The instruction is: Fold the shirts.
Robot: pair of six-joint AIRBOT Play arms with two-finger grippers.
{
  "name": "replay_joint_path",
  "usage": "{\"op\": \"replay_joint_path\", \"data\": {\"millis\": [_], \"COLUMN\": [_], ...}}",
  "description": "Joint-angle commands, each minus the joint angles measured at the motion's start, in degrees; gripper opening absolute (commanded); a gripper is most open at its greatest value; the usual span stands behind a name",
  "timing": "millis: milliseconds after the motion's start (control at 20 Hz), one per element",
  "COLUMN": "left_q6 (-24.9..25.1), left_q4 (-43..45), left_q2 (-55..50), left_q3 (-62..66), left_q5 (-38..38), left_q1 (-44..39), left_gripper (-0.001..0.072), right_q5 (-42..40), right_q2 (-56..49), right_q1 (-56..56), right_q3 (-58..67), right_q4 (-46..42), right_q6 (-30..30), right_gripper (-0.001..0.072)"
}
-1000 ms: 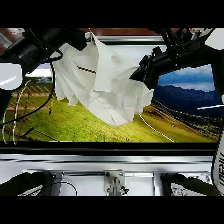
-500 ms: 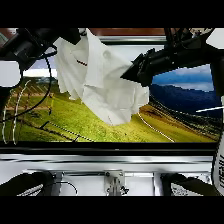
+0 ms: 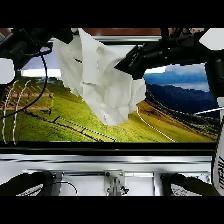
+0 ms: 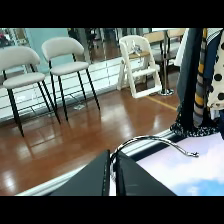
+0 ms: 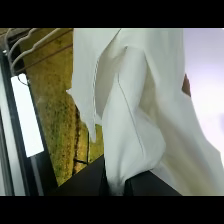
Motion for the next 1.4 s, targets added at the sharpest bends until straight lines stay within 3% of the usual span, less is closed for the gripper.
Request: {"op": "replay_joint_path", "data": {"millis": [0, 100, 150, 200, 800, 1050, 1350], "left_q6": [0.11, 0.13, 0.17, -1.33, -1.9, -15.72, -22.86], "left_q4": [-0.52, -0.5, -0.52, -0.52, 1.4, 1.33, 0.92], "left_q2": [0.02, 0.02, 0.0, -0.04, 3.3, 2.25, -2.05], "left_q3": [-0.04, -0.04, -0.04, -0.04, -0.02, -0.07, -0.04], "left_q5": [-5.44, -5.84, -6.19, -7.04, -10.99, -13.03, -10.47], "left_q1": [0.63, 1.01, 1.16, 1.33, 6.12, 5.62, 2.86], "left_gripper": [0.0119, 0.0134, 0.0551, 0.072, 0.072, 0.072, 0.072], "right_q5": [-5.97, -6.49, -6.8, -7.15, -8.81, -8.85, -8.76], "right_q2": [0.0, 0.0, 0.0, 0.0, 0.0, 0.0, 0.0], "right_q1": [0.15, 0.15, 0.15, 0.15, 0.15, 0.2, 0.2], "right_q3": [0.07, 0.07, 0.07, 0.07, 0.07, 0.07, 0.07], "right_q4": [0.83, 0.81, 0.81, 0.81, 0.87, 1.92, 1.99], "right_q6": [-0.04, -0.37, -0.44, -0.52, -1.01, -1.42, -1.4], "right_gripper": [0.0066, 0.0066, 0.0067, 0.0066, 0.0066, 0.0066, 0.0066]}}
